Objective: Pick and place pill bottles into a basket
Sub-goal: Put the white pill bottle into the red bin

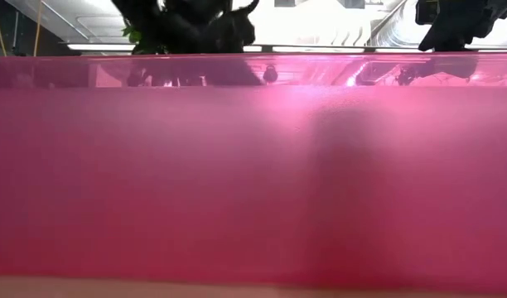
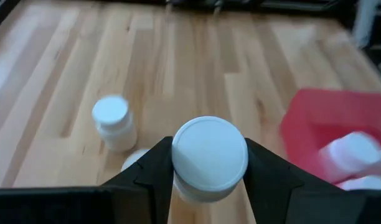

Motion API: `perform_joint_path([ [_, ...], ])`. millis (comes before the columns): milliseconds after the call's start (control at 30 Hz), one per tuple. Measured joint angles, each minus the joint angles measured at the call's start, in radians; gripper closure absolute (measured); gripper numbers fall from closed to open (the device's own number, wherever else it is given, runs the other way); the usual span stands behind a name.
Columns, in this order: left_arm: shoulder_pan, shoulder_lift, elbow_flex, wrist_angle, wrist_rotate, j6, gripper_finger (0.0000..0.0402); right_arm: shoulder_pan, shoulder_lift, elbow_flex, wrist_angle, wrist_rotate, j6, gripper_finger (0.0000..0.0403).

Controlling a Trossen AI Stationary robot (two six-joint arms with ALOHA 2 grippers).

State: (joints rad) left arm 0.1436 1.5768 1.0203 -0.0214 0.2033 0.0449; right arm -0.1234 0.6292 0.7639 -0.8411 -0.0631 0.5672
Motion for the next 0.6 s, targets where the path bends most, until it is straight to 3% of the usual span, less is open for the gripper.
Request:
perform_joint_path([
  [333, 0.000, -0.001, 0.178, -0.056, 0.231, -0.131, 0.0210, 0.000, 0.000, 0.000, 0.000, -0.017, -0.028, 0.0171],
  [600, -0.037, -0.002, 0.245, -0.056, 0.410, -0.248, 0.0210, 0.000, 0.000, 0.000, 0.000, -0.032, -0.076, 0.0171],
])
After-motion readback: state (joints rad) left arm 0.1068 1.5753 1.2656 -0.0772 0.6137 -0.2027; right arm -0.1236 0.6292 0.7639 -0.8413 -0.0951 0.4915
